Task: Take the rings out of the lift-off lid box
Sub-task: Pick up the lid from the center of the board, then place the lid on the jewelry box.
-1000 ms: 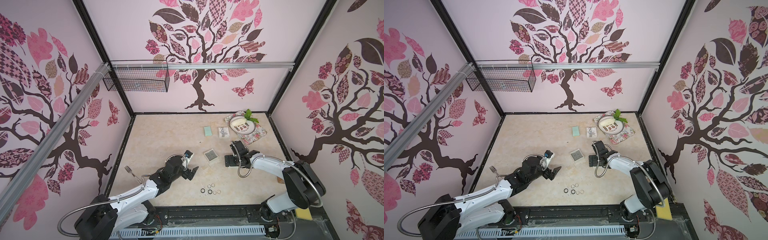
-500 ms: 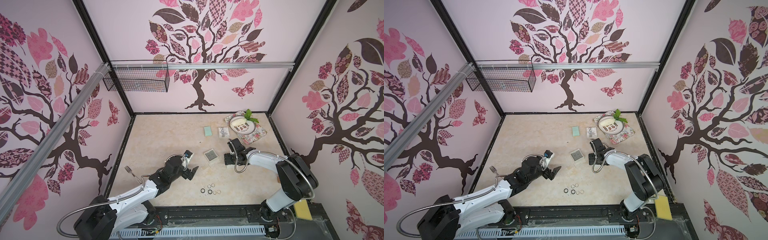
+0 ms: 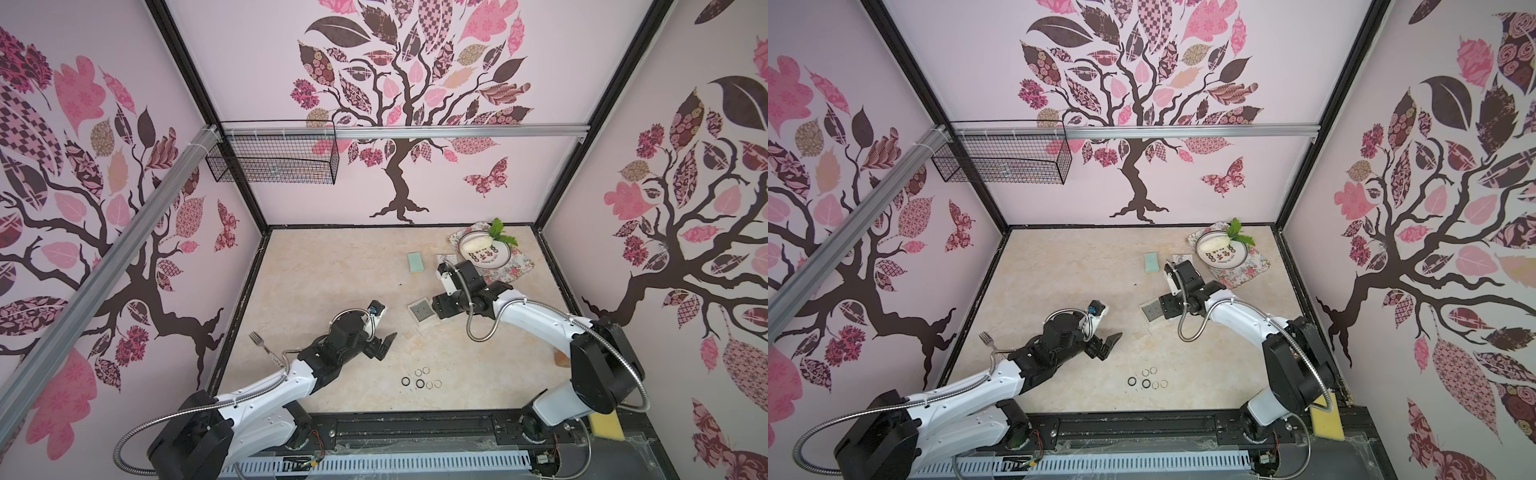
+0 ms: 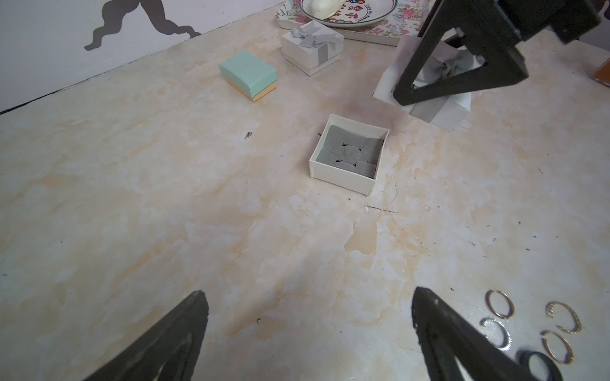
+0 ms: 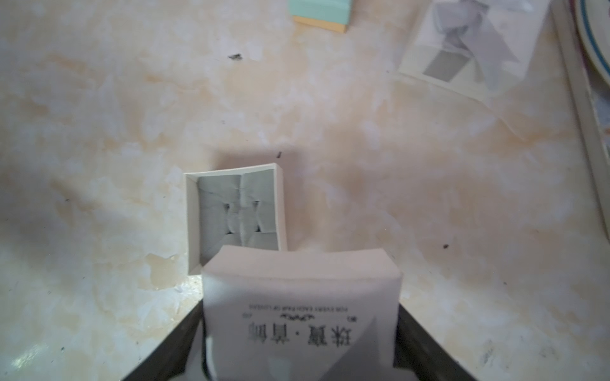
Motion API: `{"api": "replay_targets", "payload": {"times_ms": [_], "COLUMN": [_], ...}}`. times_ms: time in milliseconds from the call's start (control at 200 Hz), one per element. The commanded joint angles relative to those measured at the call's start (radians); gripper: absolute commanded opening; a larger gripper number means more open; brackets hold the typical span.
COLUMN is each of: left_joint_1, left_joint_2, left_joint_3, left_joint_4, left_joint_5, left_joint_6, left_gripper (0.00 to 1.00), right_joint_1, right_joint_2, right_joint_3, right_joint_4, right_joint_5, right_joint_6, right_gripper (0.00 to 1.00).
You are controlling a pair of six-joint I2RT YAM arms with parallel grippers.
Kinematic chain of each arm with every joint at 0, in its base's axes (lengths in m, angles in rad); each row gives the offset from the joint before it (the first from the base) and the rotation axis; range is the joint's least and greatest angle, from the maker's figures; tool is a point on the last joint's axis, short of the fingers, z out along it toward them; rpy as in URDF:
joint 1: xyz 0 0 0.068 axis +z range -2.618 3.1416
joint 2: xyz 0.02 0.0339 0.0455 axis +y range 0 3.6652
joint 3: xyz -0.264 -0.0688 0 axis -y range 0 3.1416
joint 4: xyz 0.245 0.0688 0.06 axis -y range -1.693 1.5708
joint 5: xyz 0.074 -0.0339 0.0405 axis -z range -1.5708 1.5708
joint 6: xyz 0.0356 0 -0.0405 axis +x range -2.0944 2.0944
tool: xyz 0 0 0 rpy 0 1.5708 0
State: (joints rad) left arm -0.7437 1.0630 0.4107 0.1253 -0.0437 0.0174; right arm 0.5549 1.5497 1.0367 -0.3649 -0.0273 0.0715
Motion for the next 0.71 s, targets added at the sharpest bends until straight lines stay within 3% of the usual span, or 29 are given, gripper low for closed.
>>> {"api": "replay_targets", "payload": {"times_ms": [0, 700], "left_joint_1": [0.006, 0.007], "left_joint_2": [-0.007, 0.012], "left_joint_3": [0.005, 0.016], "left_joint_4": [0.001, -0.003], "left_joint_5": [0.008, 0.022], "left_joint_6": [0.007, 0.019], "left_gripper": [0.98, 0.98], "right_joint_1": [0.027, 0.072], "right_joint_2": [0.079, 0.275], "right_joint_3": [0.071, 0.193], "right_joint_4": [-0.012, 0.022], "right_joint_5": [-0.059, -0.061], "right_joint_6": [-0.083, -0.053], "right_gripper": [0.75, 0.76]}}
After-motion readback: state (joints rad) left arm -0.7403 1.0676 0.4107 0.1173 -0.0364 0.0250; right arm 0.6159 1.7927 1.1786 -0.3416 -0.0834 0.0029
